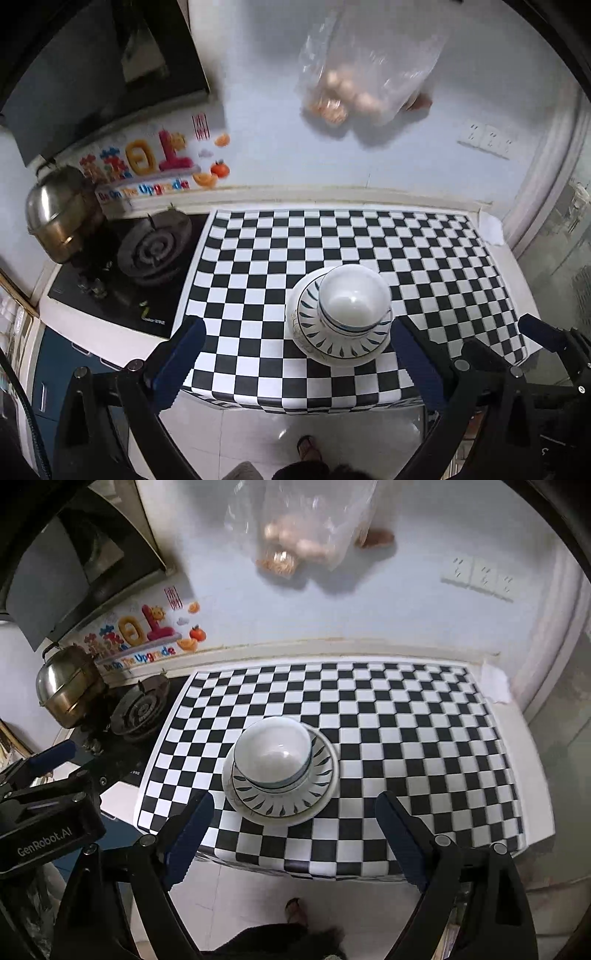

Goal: Organize plates and bowls

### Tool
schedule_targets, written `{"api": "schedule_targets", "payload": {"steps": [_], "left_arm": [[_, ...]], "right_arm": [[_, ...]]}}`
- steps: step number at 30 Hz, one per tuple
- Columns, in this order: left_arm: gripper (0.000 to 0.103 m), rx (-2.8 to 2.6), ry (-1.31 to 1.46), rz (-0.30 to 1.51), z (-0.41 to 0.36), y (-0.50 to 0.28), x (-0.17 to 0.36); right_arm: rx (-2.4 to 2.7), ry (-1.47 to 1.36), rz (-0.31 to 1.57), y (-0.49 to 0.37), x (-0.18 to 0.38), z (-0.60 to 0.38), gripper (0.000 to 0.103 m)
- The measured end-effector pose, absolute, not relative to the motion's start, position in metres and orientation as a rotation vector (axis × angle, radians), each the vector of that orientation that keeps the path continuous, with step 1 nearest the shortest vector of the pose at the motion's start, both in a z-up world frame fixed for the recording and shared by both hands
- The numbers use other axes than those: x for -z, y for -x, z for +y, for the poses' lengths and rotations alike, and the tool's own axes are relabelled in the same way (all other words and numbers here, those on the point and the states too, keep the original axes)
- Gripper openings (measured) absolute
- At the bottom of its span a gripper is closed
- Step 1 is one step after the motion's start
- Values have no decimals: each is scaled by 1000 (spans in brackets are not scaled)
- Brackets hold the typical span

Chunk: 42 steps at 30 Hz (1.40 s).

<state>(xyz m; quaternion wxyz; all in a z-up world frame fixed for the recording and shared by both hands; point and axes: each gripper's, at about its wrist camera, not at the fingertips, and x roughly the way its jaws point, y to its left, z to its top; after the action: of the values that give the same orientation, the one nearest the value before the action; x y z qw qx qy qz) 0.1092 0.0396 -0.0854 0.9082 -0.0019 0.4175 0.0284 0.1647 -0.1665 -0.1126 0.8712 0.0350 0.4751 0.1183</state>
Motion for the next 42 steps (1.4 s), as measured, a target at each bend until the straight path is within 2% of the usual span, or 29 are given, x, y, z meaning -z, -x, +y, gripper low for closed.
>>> {"api": "schedule_targets", "payload": {"steps": [11,21,42], "left_arm": [[102,-78,4,759,24,-10,36],[102,-111,3,740,12,48,26],[102,-134,-1,722,1,82,19]], "right_arm": [[-229,-45,864,-61,46,-193,93],[-217,-51,773,12,4,-224,93],[-202,-36,765,36,-7,-242,93]]}}
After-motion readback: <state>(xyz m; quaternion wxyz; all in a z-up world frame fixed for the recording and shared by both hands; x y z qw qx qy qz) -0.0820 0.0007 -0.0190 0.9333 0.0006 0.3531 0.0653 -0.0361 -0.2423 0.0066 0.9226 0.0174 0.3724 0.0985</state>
